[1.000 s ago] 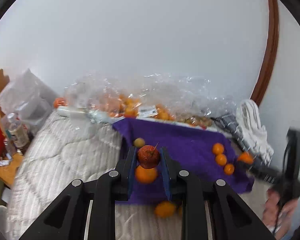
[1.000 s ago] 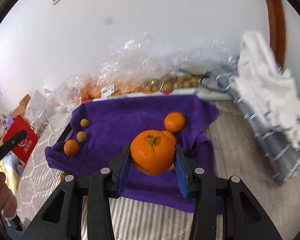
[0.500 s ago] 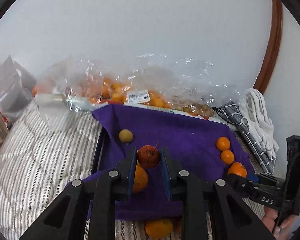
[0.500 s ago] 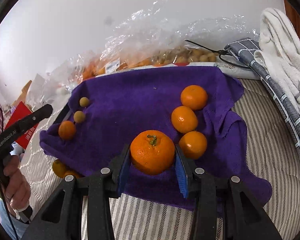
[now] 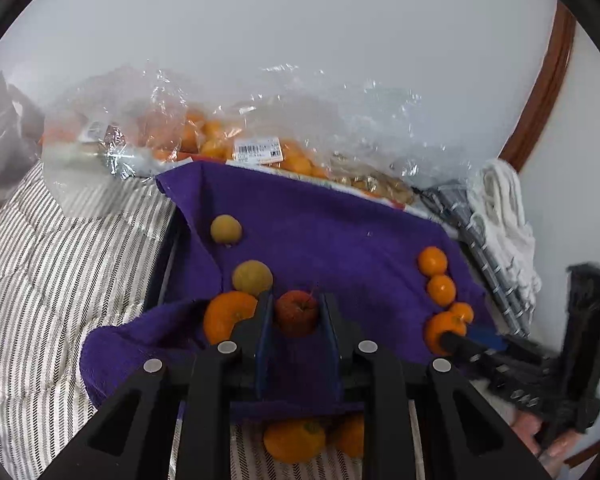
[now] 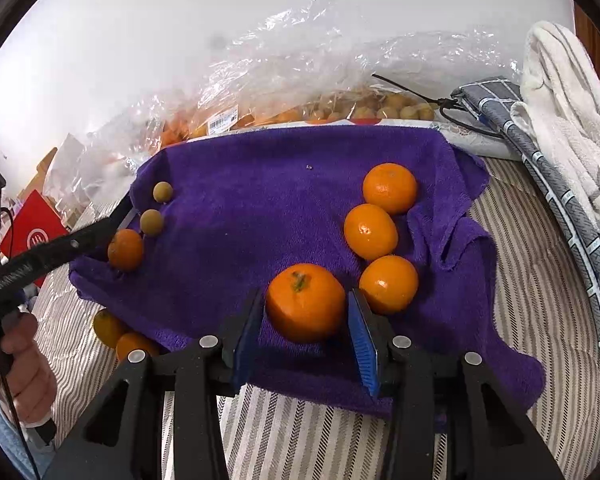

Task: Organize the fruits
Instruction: 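Open both grippers to release the fruits on the towel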

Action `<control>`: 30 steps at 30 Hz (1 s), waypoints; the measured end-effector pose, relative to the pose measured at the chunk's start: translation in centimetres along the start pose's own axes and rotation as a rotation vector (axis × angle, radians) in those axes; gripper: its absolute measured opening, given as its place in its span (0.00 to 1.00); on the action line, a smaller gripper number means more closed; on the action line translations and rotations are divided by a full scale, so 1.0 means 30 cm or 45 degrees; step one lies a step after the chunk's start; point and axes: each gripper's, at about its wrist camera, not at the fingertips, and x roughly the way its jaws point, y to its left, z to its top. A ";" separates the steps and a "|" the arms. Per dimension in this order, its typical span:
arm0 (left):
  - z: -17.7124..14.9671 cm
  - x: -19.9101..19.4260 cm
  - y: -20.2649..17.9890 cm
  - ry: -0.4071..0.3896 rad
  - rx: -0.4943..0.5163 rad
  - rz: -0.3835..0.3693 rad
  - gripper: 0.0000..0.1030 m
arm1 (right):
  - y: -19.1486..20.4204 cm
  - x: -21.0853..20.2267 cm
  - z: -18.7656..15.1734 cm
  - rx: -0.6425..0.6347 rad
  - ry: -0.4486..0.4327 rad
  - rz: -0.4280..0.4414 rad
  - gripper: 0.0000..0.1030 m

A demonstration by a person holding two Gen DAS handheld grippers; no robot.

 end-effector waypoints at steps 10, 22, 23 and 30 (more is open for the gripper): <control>-0.032 0.069 -0.054 0.144 0.064 0.021 0.22 | -0.072 -0.133 0.014 0.060 -0.176 -0.008 0.55; -0.013 0.038 0.009 0.087 -0.094 -0.124 0.43 | -0.067 -0.103 0.010 0.053 -0.139 -0.032 0.55; -0.010 0.030 0.012 0.076 -0.102 -0.128 0.43 | -0.065 -0.104 0.007 0.051 -0.139 -0.036 0.55; 0.034 -0.126 0.013 -0.151 -0.023 -0.042 0.43 | -0.030 -0.150 -0.002 0.004 -0.197 -0.050 0.55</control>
